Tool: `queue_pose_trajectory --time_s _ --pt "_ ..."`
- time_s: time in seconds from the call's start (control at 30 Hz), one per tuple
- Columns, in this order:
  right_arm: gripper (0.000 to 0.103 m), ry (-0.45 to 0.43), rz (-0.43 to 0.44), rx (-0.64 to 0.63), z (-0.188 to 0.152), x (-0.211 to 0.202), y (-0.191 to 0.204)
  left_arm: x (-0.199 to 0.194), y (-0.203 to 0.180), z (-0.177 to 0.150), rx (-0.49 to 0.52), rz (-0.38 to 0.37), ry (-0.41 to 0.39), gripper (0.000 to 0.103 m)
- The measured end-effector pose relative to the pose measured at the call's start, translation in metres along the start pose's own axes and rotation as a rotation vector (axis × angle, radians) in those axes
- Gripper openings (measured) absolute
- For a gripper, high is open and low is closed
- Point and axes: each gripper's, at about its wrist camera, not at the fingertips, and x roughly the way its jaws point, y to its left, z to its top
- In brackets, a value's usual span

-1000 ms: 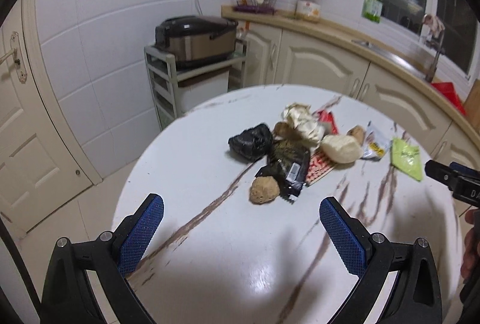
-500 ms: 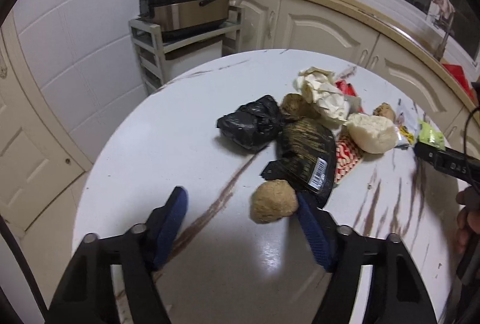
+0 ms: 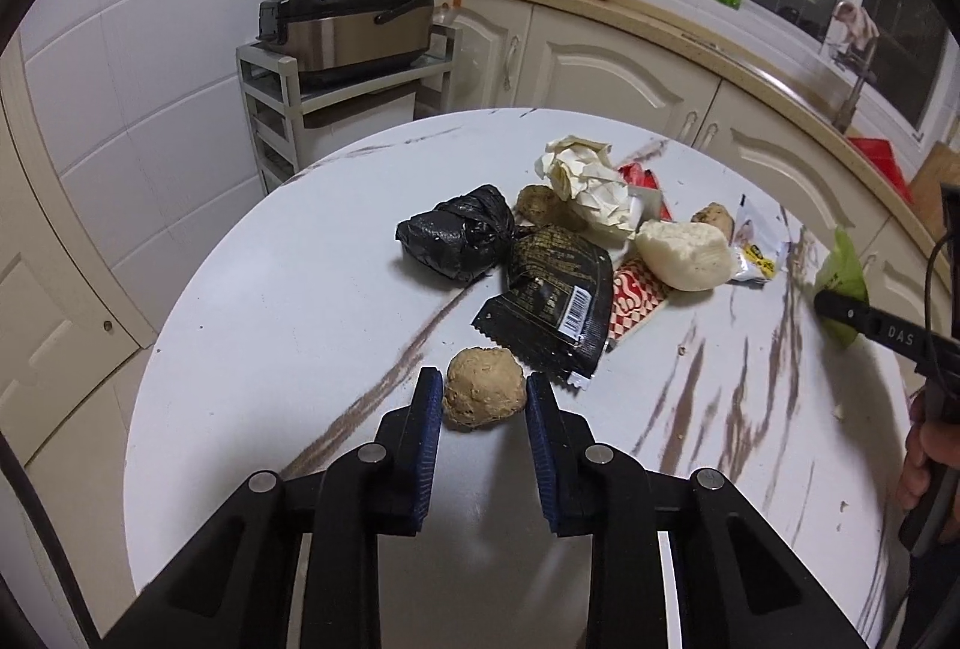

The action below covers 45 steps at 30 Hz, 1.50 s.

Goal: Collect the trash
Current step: 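Grasp the lime-green packet with the right tool while the left tool grasps the brown bread lump, then carry the green packet and bread lump over the blue bin and release both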

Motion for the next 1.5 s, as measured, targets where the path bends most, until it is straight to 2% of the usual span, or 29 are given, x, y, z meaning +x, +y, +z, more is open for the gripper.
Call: queue_pose_trajectory --time_s 0.37,0.57,0.73,0.93,1.1,1.3,1.5 --pt "0.009 -0.066 0.105 0.029 -0.037 -0.049 -0.002 -0.043 -0.009 -0.016 0.024 -0.038 -0.057 0.024" --pt "0.009 -0.116 0.128 0.042 -0.050 -0.082 -0.007 -0.073 -0.050 -0.021 0.082 -0.073 -0.091 0.024" --pt "0.009 -0.166 0.118 0.072 -0.061 -0.114 -0.027 -0.089 -0.103 -0.023 0.162 -0.141 -0.112 0.024" --pt "0.009 -0.220 0.070 0.127 -0.084 -0.155 -0.065 -0.097 -0.188 -0.029 0.281 -0.259 -0.117 0.024" --pt "0.009 -0.260 -0.001 0.196 -0.111 -0.194 -0.111 -0.100 -0.268 -0.036 0.388 -0.371 -0.090 0.024" --pt "0.009 -0.282 -0.085 0.286 -0.151 -0.231 -0.168 -0.093 -0.351 -0.064 0.491 -0.488 -0.035 0.024" --pt "0.009 -0.264 -0.143 0.367 -0.194 -0.249 -0.216 -0.075 -0.404 -0.087 0.554 -0.547 0.027 0.024"
